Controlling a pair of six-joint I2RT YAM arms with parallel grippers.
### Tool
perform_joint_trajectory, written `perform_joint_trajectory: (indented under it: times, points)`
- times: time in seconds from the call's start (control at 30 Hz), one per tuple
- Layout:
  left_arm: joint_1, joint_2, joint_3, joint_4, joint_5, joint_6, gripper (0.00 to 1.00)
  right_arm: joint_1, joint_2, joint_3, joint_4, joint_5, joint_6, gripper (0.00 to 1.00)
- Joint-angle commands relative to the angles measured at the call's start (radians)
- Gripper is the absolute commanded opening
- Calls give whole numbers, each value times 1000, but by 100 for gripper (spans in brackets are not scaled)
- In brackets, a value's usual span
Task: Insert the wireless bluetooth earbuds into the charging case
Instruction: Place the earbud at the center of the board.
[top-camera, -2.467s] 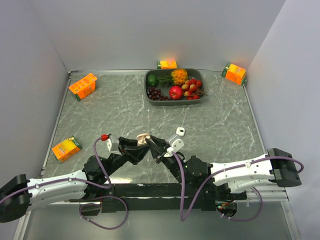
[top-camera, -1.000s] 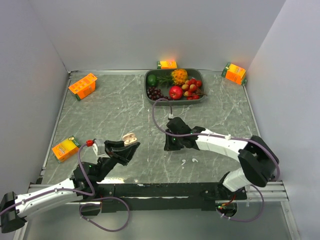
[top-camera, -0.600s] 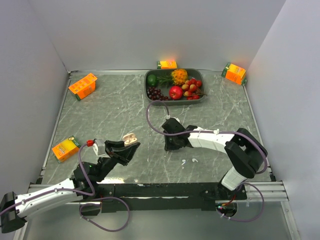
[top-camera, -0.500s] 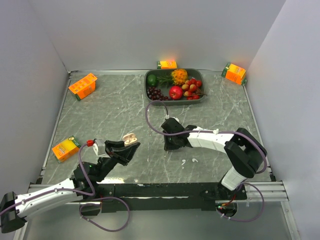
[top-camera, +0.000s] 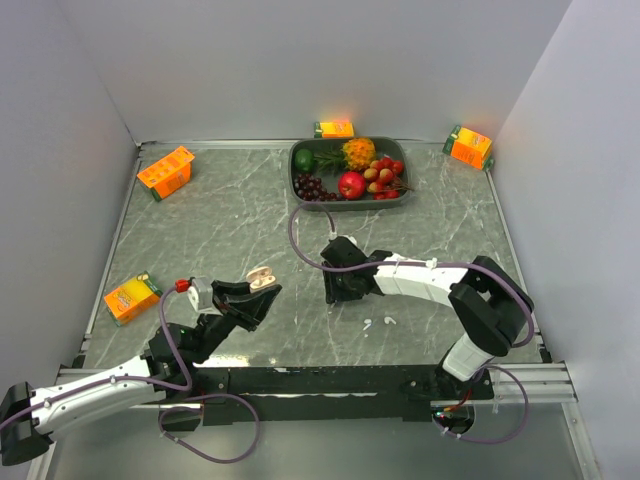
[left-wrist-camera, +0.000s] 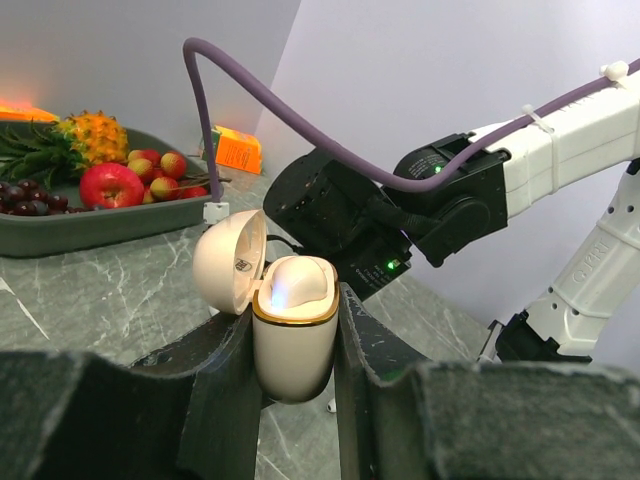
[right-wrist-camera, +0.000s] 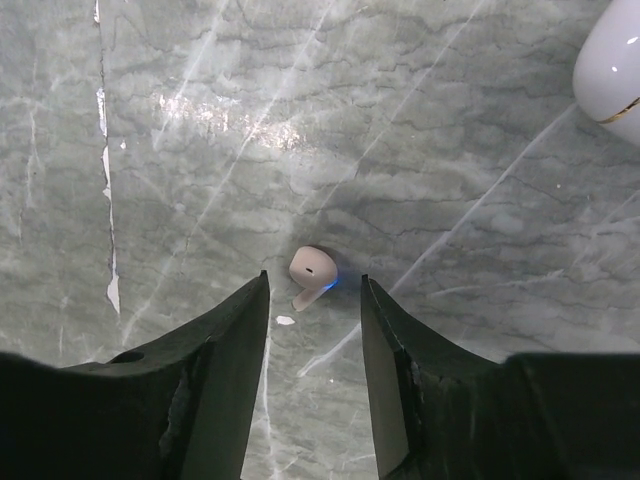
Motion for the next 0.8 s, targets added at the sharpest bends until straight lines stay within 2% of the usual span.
perform_joint_trajectory:
  times: [0.0,0.17,0.27,0.3,0.37,0.4,0.43,0.57,0.67,0.73,0.77]
  points:
    - [-4,5,-21,36,14,1,1,10,-36,58,-35,24,5,51]
    - [-4,-7,-15,24,19,1,1,12,-103,109,-105,36,54,52]
    - [-3,-15,-12,17,19,6,1,9,-137,150,-160,62,156,55]
    - [-3,-16,-12,15,19,6,1,5,-155,161,-174,90,190,66]
    - [-4,-22,-12,12,23,3,1,-11,-178,163,-183,75,247,81]
    - [-4,-24,-12,9,25,-2,1,-19,-198,155,-174,29,247,98]
    - [-3,-30,-12,7,28,-3,1,-27,-212,144,-145,8,241,99]
    - [-4,-45,-15,0,31,-10,1,-85,-246,75,-41,-115,354,99]
    - [-4,-61,-10,-17,31,-7,1,-119,-255,43,-9,-141,428,74]
    - [-4,-74,-10,-34,31,-7,1,-114,-234,102,-89,-126,407,71]
    - [-4,-79,-13,-37,28,-7,1,-113,-215,141,-145,-112,387,66]
